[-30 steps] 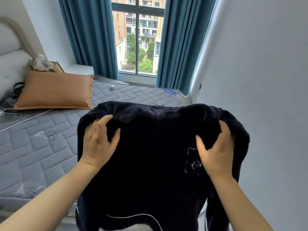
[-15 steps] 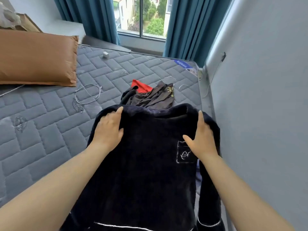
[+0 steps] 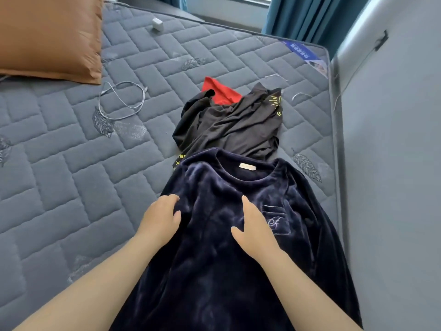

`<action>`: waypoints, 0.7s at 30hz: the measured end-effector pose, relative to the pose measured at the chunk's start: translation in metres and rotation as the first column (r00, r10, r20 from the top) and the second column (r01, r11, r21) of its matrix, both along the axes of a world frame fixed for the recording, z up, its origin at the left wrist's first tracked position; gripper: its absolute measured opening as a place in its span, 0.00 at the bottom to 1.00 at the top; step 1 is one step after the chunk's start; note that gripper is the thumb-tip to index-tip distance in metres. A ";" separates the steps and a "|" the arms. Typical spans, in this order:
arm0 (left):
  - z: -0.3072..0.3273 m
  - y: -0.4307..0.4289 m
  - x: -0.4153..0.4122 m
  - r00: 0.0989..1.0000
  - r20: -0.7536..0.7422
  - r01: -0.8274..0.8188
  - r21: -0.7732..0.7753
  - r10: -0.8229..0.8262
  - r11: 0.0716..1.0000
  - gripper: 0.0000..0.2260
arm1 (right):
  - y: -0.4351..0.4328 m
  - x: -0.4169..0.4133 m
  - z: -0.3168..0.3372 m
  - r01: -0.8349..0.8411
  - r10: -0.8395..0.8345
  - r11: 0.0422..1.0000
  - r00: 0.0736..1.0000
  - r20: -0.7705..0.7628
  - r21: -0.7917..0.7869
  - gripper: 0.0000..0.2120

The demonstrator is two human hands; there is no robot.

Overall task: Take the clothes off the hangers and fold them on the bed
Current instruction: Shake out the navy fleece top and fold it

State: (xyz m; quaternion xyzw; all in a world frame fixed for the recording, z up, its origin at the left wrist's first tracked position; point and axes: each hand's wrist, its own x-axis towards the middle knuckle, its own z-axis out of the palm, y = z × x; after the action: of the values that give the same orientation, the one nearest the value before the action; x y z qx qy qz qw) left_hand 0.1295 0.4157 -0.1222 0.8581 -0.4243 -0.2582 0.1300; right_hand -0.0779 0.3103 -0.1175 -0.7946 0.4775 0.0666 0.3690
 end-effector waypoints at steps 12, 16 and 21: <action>-0.106 0.099 0.092 0.968 -0.156 -0.159 0.226 0.197 0.961 0.18 | 0.041 0.143 -0.062 -0.253 0.255 0.966 0.967 0.030 -0.057 0.20; -0.134 0.117 0.103 0.937 -0.256 -0.178 0.241 0.239 0.954 0.19 | 0.041 0.192 -0.084 -0.389 0.389 0.910 0.921 -0.030 -0.145 0.19; -0.154 0.122 0.112 0.924 -0.299 -0.174 0.230 0.240 0.957 0.14 | 0.033 0.232 -0.107 -0.609 0.569 0.767 0.791 -0.225 -0.200 0.15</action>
State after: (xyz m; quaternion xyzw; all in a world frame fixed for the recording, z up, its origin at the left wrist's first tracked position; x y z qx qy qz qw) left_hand 0.2415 0.5375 -0.2762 0.8529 -0.2757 -0.4213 0.1379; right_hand 0.1544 0.3435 -0.2248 -0.9385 0.2341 0.1753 0.1837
